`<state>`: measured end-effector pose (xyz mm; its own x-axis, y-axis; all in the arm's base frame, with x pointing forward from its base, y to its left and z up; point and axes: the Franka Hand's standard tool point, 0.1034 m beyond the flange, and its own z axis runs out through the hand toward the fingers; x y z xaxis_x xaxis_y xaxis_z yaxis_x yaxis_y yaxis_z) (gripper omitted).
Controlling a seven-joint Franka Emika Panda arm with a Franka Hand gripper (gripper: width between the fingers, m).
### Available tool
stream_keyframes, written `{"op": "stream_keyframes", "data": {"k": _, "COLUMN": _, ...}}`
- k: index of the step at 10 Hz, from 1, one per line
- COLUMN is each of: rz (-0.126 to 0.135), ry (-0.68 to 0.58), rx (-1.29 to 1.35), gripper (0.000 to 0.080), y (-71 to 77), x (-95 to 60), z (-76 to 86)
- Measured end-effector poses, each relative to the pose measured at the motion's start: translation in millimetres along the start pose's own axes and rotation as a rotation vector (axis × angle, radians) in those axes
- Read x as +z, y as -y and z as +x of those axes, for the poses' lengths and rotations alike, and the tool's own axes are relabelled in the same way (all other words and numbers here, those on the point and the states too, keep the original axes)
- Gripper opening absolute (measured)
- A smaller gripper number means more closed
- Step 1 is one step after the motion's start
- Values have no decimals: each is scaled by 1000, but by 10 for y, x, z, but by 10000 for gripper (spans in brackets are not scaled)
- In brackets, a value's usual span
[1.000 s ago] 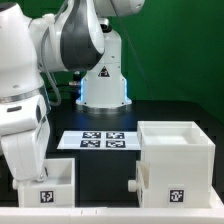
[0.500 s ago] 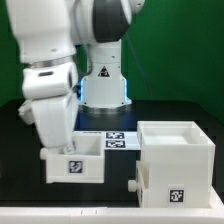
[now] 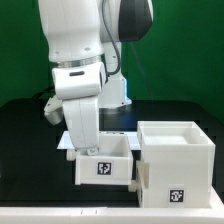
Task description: Assemble drawer
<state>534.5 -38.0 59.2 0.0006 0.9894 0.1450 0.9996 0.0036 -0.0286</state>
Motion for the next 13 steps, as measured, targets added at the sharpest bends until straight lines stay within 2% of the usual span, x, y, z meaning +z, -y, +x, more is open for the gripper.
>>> {"op": "stream_keyframes", "data": {"k": 5, "rz": 5, "ry": -3, "rx": 4, "gripper": 38, "y": 13, "x": 27, "z": -3}}
{"op": "stream_keyframes", "data": {"k": 9, "rz": 5, "ry": -9, "rx": -6, "gripper": 38, "y": -11, "x": 34, "z": 171}}
{"op": "stream_keyframes", "data": {"k": 13, "rz": 2, "ry": -10, "rx": -19, "gripper": 38, "y": -51, "x": 20, "z": 264}}
